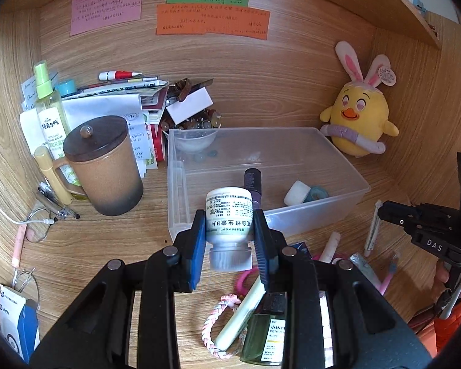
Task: Organize objects
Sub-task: 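Lower the jar into the box and open the left tool while the right tool holds the tube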
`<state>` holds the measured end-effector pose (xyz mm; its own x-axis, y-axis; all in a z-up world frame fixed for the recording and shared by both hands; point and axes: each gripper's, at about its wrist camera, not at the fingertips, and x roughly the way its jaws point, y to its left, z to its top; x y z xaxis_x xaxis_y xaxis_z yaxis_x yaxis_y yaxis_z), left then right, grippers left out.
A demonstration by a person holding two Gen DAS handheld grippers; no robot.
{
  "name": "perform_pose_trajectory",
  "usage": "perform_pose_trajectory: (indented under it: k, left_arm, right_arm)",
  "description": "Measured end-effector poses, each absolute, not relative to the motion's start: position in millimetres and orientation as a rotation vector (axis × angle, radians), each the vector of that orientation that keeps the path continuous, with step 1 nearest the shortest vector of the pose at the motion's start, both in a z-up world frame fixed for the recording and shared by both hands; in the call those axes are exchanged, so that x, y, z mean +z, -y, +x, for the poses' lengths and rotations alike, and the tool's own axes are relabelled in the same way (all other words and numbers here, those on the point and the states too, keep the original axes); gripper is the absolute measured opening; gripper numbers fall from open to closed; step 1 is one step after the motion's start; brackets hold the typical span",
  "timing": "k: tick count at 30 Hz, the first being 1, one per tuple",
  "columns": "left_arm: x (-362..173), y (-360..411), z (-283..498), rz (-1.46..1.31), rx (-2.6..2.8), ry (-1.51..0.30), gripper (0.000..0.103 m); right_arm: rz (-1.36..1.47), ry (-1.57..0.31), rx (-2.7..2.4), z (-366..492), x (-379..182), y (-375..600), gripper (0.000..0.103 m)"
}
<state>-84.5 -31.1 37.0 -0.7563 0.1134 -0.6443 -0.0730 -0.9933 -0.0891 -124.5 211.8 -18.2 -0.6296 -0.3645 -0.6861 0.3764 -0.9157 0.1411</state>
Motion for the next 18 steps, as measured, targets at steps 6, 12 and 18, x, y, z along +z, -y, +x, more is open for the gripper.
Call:
perform_pose_trajectory:
  k: [6, 12, 18]
  left_arm:
    - [48, 33, -98, -1.025, 2.877, 0.092, 0.029]
    - [51, 36, -122, -1.04, 2.883, 0.08, 0.029]
    - [39, 38, -148, -1.112, 2.861, 0.083, 0.029]
  right_arm:
    - [1.023, -0.008, -2.491, -133, -7, -205, 0.005]
    - [1.18, -0.057, -2.496, -137, -34, -207, 0.011]
    - [1.311, -0.019, -2.456, -147, -65, -207, 0.025]
